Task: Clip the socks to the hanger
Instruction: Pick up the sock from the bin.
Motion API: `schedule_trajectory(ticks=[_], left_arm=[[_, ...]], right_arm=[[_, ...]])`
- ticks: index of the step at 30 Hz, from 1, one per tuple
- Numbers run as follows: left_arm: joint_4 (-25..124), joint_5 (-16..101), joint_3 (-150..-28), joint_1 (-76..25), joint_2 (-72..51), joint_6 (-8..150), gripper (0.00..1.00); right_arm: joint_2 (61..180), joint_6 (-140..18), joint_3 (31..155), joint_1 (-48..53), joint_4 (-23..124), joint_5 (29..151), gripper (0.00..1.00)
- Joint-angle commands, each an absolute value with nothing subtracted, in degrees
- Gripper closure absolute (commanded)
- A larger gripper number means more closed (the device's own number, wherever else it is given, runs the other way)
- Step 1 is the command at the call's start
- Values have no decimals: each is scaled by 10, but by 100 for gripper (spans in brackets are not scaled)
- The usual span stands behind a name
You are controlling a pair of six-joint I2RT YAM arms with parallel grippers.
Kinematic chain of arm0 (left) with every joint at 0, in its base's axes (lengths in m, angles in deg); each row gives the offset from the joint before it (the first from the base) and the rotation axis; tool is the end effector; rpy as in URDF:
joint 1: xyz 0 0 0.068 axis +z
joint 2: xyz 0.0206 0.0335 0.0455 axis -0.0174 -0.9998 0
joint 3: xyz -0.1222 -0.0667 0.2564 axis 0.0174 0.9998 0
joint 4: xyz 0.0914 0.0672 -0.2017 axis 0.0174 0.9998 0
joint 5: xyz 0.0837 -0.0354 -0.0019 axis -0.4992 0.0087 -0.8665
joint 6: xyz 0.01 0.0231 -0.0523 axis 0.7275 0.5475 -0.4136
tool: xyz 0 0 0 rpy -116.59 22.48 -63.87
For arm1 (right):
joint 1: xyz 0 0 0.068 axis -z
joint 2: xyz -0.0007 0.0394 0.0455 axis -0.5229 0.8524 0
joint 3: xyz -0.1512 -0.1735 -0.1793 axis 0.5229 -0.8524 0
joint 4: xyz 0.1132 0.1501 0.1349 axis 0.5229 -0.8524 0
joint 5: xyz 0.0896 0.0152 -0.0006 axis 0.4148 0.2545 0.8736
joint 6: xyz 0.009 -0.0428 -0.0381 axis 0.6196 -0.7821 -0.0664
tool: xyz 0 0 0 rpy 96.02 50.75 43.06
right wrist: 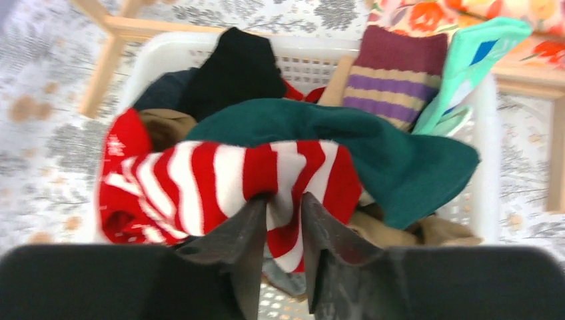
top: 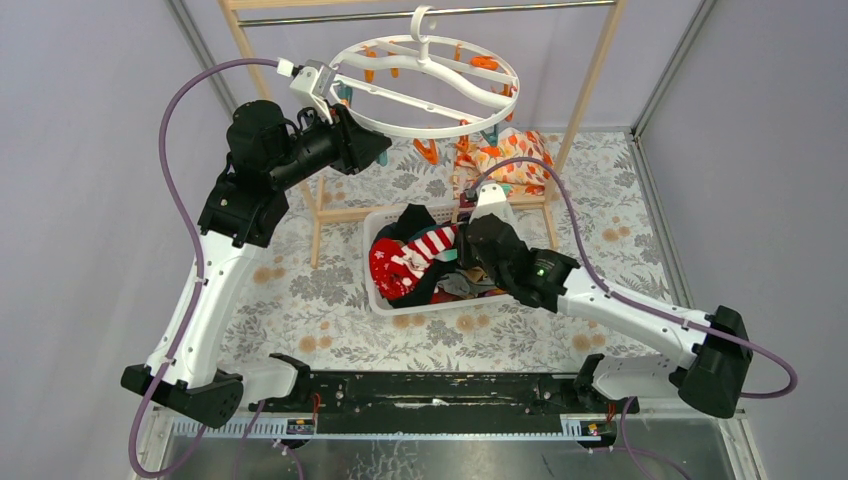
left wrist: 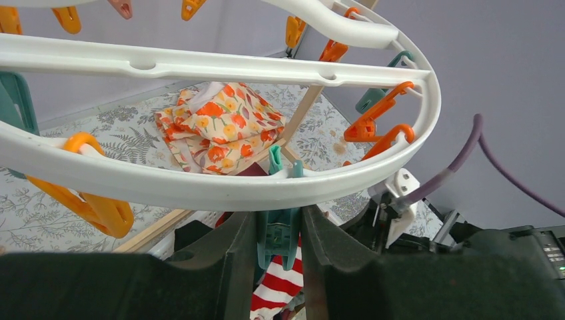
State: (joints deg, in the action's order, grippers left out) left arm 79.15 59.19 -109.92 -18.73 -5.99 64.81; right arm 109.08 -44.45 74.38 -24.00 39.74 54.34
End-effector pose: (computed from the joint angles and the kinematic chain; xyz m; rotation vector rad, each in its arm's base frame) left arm 0.1932 -0.0882 0.5071 0.3662 1.6866 -0.8591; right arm 0.1542 0.1903 0.3458 -0.2351 1.9503 0.4301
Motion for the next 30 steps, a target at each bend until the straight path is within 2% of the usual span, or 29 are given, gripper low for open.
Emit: schedule_trajectory(ticks=[1, 3, 6, 7, 19, 25, 30], left_arm=[[777, 599, -1105, -185, -45, 655, 100], [777, 599, -1105, -185, -44, 656, 100], [780, 602, -1105, -185, -44, 656, 100], [782, 603, -1106, -184, -45, 655, 100], [800, 616, -1122, -185, -59, 651, 100], [805, 616, -1123, -185, -58, 653, 100], [808, 613, -1128, -185, -60, 652, 100]], right_arm=[[1116, -511, 754, -235, 413, 473, 58], [1113, -557, 754, -236, 408, 450, 45], [1071, -677, 713, -260, 485, 474, 2], [1056, -717, 701, -274, 511, 485, 0], [996, -1047, 644, -393, 503, 610, 0], [1092, -1124, 676, -438, 485, 611, 8], [1176, -1236, 687, -442, 505, 520, 12]])
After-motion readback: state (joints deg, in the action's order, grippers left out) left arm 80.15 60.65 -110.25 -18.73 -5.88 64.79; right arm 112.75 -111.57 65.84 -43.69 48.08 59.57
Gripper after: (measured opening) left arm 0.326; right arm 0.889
